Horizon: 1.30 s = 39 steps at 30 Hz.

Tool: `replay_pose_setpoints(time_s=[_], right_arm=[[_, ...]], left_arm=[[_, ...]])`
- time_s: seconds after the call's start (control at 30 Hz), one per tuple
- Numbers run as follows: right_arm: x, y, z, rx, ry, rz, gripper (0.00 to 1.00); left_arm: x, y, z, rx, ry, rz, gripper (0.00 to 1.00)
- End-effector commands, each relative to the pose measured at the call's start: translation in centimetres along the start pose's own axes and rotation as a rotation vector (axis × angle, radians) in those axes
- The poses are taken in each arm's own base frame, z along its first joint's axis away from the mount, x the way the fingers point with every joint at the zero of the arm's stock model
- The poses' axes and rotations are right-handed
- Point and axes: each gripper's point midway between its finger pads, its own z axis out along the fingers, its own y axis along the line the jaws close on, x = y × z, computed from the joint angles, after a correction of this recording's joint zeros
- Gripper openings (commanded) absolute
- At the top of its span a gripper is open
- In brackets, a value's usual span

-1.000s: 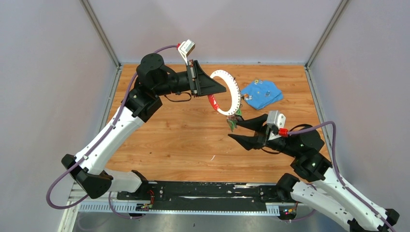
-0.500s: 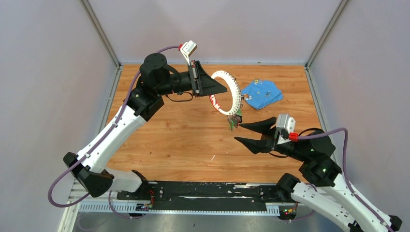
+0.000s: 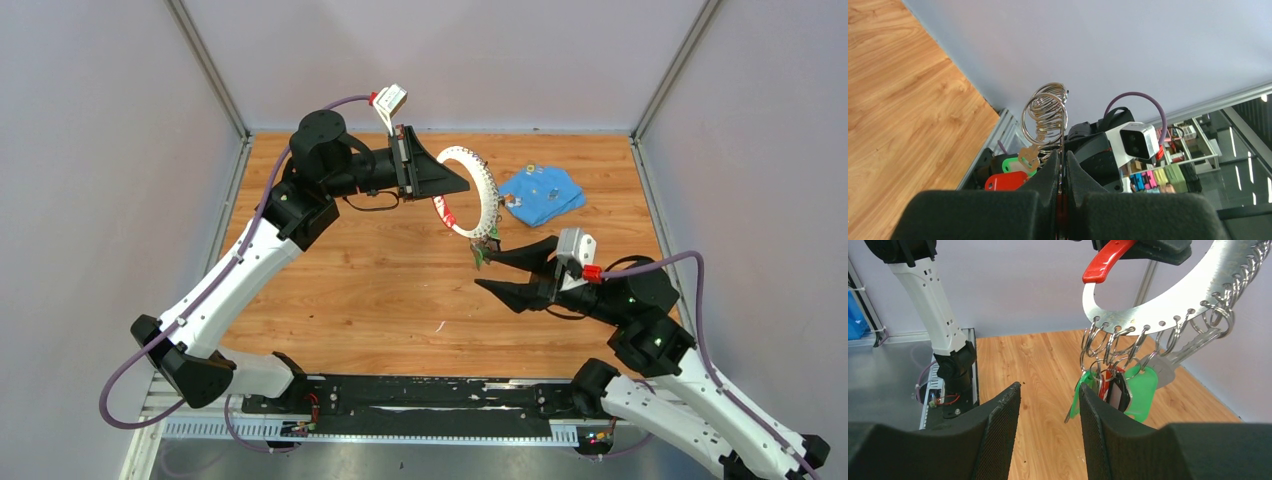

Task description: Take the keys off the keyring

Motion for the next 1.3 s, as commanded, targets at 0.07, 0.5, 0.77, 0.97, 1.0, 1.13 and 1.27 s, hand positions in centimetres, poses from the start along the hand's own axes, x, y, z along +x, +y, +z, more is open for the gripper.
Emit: replay_pose_setpoints(time_s=[0.07,0.5,0.77,0.97,1.0,1.13,1.27], right_arm=[[-1.1,-1.0,0.6,0.047,-0.053,-0.014,0.49],[0.8,-1.6,1.7,0.066,-0.025,0.007,0.45],[0.9,-2.0,2.2,0.084,-0.054,0.043,0.40],[1.0,-2.3,2.6,0.099,-0.072,0.060,0.35],[0.9,-2.3,2.6,0.101,-0.076,0.062,0.34],[0.9,-2.4,2.6,0.103,-0.082,0.068,0.31],[1.0,-2.4,2.8,0.102,-0.086,0.076,0.28]], left_arm=[[0.0,-1.8,-0.4,0.038,-0.002,0.032,0.00],[0.0,-1.7,-0.4,0.039,0.002,0.032,0.00],[0.0,-1.8,-0.3,0.044,0.000,0.032,0.00],[0.1,-1.7,-0.3,0.043,0.003,0.027,0.00],[0.1,-1.7,-0.3,0.043,0.002,0.027,0.00],[0.0,-1.7,-0.2,0.043,0.004,0.028,0.00],[0.0,-1.6,-0.1,0.042,0.005,0.029,0.00]])
